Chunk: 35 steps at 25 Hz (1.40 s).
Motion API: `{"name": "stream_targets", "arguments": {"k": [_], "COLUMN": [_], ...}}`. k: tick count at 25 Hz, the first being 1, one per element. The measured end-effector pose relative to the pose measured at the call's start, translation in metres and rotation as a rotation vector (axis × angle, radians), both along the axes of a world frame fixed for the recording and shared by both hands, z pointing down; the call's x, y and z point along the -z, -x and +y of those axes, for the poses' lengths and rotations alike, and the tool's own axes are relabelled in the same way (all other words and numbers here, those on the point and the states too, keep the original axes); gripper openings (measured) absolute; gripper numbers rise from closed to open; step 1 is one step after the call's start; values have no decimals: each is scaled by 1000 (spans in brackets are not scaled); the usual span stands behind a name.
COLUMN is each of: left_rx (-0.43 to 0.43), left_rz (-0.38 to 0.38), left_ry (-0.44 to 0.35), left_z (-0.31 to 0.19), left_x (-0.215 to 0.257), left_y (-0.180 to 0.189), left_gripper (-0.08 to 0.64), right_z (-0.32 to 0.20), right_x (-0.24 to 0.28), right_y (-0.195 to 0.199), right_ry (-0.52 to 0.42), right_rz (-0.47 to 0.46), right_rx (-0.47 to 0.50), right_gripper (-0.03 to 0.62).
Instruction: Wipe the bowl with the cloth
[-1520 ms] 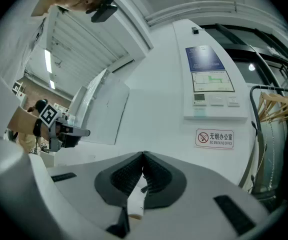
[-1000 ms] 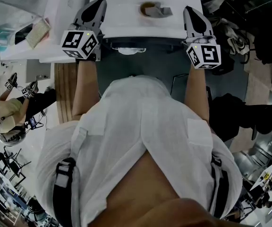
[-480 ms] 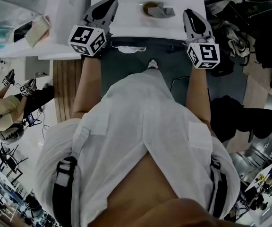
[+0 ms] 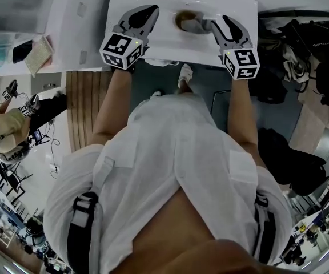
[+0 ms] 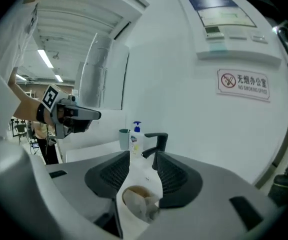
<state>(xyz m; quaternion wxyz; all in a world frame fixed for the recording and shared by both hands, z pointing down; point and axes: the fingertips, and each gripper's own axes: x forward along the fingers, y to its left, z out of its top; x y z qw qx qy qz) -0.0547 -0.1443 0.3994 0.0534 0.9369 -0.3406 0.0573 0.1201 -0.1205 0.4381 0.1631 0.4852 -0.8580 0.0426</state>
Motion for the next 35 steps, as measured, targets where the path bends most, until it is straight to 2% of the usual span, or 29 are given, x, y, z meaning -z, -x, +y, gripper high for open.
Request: {"name": "stream_targets", "arguments": {"k": [8,12,18,25,26,28,29,35], "left_rx": [-15,-35,-28,-45,-49,-53,-52,-67], "left_rz": [-101,-157,-234,-352,-366,-396,-412,-485], "left_ry": [106,177,282,438,466,527,555,665], "left_z": [-52,-65,-77,-79,-78,-77,-76,-75], "left_x": [-78,-119,-177,-247,-257,-278,-287,-332], "left_y": [-43,-60,-72,-83,-84,-86,-87,-93], "left_gripper": [12,12,12,17,32,130,144,144], "right_z": [-57,-66,-69,-70,-71,-70,-70,-74], "right_x": [-96,-139,-195,-244,-249,-257,-260,-271], "right_y": [-3,-3,1,-1,0,1,2,3], "right_ry": [225,359,499,627,640,662,670,697], "right_rz": [15,8,35,56,59,64,66,70], "right_rx": [120,164,187,161,161,162,162,157], "right_gripper": [216,252,255,255,255,255,255,255]}}
